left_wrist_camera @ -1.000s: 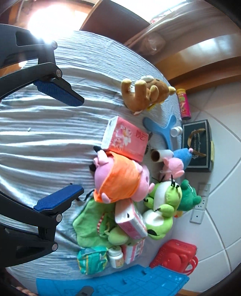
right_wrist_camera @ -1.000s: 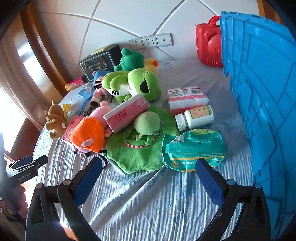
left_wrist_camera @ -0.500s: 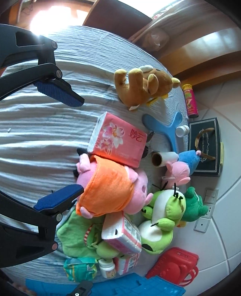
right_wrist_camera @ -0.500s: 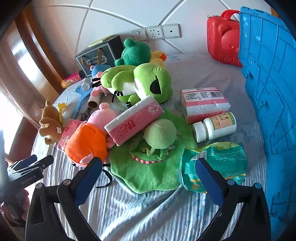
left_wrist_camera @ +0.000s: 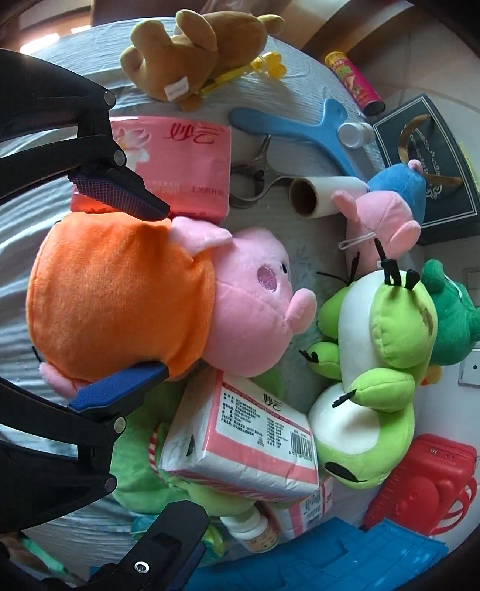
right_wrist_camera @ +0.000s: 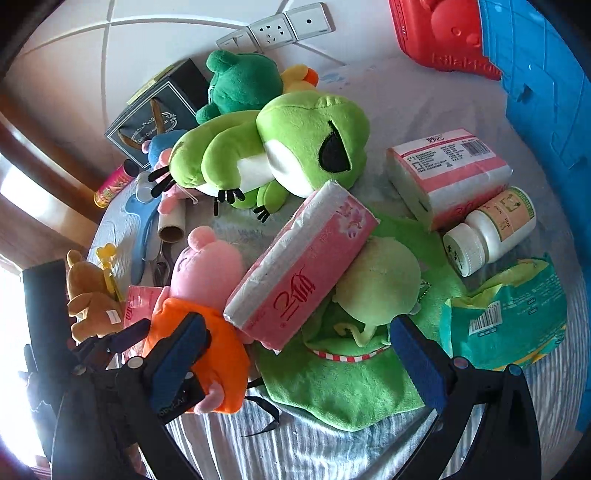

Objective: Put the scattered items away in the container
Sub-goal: 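Grasp the pink plush pig with the left tool while the right tool grasps the pink tissue pack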

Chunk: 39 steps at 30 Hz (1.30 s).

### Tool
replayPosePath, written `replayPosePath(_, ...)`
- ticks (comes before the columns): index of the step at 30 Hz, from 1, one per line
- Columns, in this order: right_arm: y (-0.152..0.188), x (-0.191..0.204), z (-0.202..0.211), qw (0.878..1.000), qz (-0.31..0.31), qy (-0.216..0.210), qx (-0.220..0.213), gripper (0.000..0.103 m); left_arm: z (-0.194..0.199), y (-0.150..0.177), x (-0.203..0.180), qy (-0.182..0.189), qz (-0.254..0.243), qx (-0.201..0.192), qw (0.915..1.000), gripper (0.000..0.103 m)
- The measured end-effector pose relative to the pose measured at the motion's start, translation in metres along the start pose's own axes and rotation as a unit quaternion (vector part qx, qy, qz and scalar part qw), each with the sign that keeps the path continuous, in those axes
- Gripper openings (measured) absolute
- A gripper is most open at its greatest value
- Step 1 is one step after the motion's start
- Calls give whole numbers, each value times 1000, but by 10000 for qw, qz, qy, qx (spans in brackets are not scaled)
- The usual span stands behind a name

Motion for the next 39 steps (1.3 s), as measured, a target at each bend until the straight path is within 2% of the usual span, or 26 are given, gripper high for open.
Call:
replayPosePath(2,-3,0,-13,9999,-128,-1,114,100,-9,-2,0,49,-33,105,9999,79)
replayPosePath(6,-7,2,-38,9990,-279,-17,362,86,-23,-8,0,169,-66,226,9996,79)
replayPosePath(13,-23,9,-60,9988,-88,214,424,84,-39,-14,-4,202,-105,340,9992,82)
replayPosePath(14,-25,8,-64,9986,-90,248,450,81,-43,-14,-3,176,-98,384,9991,83)
replayPosePath(15,-27,7,-68,9984,-93,279,478,71,-47,-13,-3,159,-86,433,9989,83)
replayPosePath(19,-25,5,-80,9978,-122,163,624,68,-51,-13,-2,240,16,505,9984,77)
replayPosePath(24,-26,8,-84,9976,90,219,656,68,-54,-12,-2,286,81,525,9982,79)
replayPosePath(26,-27,9,-87,9973,135,222,682,68,-56,-12,-3,254,69,494,9984,79)
replayPosePath(28,-27,11,-84,9970,270,295,664,68,-58,-12,-4,234,65,456,9987,75)
replayPosePath(33,-28,19,-72,9960,566,466,512,66,-37,-12,5,330,197,210,9990,71)
replayPosePath(36,-28,25,-60,9959,656,466,402,60,-18,-13,12,322,296,-12,9990,71)
replayPosePath(38,-28,27,-48,9951,788,526,286,51,-4,-14,16,298,349,-200,9987,71)
replayPosePath(39,-27,29,-42,9948,836,527,241,51,2,-15,15,289,363,-304,9985,71)
Point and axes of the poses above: each gripper's, at about its wrist camera, not at the fingertips, and z roughly against the way its jaws point, x to its left, y to its underside, the point moved 10 cm from there along -z, roughly the way its jaws point, and after that the axes turned 4 degrees about z, right-handed, at the moved point
